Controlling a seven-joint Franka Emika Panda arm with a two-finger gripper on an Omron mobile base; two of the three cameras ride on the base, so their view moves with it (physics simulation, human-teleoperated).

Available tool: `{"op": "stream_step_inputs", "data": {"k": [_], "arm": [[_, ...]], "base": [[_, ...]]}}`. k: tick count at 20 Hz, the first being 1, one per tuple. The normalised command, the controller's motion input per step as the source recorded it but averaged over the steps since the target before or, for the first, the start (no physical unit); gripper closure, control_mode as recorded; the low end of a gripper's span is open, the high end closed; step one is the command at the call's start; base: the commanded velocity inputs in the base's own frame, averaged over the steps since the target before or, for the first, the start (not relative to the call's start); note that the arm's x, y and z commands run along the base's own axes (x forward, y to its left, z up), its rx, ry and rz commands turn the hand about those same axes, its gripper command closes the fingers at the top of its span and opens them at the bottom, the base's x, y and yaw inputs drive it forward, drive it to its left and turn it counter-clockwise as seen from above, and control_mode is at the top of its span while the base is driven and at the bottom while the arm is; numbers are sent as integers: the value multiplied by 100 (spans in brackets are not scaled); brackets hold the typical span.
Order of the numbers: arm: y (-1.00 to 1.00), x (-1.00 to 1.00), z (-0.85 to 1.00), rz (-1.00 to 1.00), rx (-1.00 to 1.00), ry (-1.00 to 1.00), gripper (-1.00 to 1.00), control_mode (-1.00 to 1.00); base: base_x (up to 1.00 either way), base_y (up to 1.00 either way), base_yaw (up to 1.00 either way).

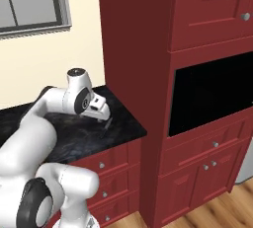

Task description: Retrieve the butter from the fridge and place it on a plate on the dining table. Then retrieve the butter knife by the fridge and place it near the plate.

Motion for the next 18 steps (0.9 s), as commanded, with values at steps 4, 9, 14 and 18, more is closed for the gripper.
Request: {"op": "stream_step_inputs", "data": {"k": [4,9,14,18], "arm": [[0,53,-44,-3,0,0,-100,-100],[-11,39,-48,0,0,0,-100,-100],[-6,23,-46,2,0,0,-100,-100],[1,31,-16,3,0,0,-100,-100]], "base": [[0,0,0],[0,0,0],[0,0,0],[0,0,0]]}}
